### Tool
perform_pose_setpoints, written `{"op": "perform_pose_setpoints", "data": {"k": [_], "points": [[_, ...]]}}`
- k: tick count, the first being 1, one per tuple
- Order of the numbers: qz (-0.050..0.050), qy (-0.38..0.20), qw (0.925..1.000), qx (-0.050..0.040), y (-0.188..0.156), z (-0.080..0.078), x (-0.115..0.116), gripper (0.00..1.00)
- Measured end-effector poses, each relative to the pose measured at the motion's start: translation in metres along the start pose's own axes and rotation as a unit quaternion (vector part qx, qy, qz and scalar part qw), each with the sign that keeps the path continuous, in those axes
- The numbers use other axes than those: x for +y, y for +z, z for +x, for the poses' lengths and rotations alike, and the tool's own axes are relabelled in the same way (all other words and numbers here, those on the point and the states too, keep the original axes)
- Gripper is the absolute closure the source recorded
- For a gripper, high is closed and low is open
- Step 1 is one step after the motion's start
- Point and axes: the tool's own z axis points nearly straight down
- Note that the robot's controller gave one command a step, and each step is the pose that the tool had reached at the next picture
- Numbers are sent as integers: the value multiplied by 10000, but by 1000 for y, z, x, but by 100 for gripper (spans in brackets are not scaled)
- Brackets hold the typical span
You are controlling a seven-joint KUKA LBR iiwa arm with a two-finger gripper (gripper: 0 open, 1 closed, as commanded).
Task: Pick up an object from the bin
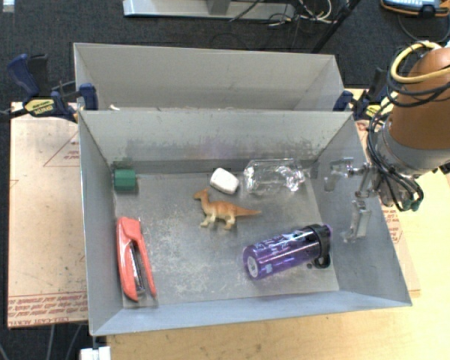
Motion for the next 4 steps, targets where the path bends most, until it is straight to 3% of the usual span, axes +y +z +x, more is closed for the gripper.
{"op": "perform_pose_setpoints", "data": {"k": [1,2,3,4], "points": [[7,-15,10000,-36,-5,-1,1,0],[12,-284,9996,-61,34,12,6,0],[0,-5,10000,-33,74,26,11,0],[0,12,10000,-34,74,26,11,0]]}}
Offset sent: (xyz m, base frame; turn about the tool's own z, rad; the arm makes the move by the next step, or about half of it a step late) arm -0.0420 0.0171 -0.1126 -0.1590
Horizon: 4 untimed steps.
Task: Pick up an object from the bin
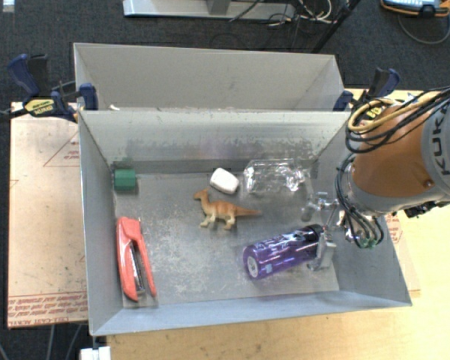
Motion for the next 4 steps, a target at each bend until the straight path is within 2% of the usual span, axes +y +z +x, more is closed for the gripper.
{"op": "perform_pose_setpoints", "data": {"k": [1,2,3,4], "points": [[-14,-631,9980,24,92,-8,1,0],[-14,-631,9980,24,92,-8,1,0],[-4,-451,9990,-8,26,-16,2,100],[-3,-453,9990,-7,26,-16,2,100]]}}
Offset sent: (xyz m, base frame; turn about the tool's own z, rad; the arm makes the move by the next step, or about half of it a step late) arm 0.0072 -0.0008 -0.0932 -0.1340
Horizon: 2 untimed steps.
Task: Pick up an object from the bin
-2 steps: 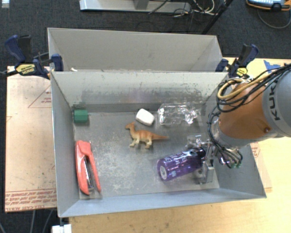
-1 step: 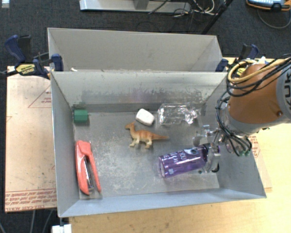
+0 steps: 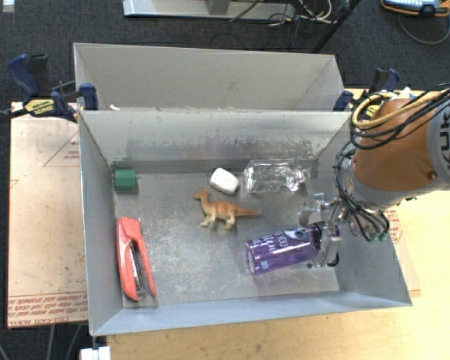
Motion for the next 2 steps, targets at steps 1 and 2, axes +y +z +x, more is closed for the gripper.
{"op": "perform_pose_setpoints", "data": {"k": [1,2], "points": [[-14,19,10000,46,-37,1,-1,100],[24,201,9998,-94,-36,-15,-14,100]]}}
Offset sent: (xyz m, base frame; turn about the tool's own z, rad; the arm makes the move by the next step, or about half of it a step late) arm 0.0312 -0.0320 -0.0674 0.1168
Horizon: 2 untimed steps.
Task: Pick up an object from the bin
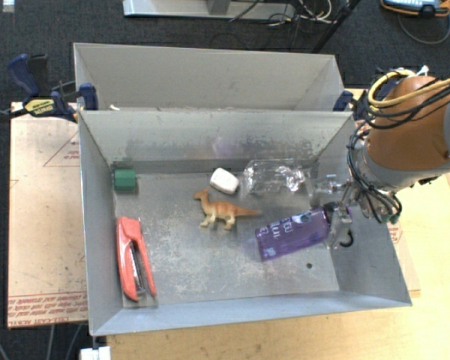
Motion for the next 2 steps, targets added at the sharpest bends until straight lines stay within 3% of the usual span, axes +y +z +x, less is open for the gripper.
{"op": "perform_pose_setpoints", "data": {"k": [1,2], "points": [[-24,-17,10000,92,59,4,3,100],[-6,-2,10000,11,99,-16,18,100]]}}
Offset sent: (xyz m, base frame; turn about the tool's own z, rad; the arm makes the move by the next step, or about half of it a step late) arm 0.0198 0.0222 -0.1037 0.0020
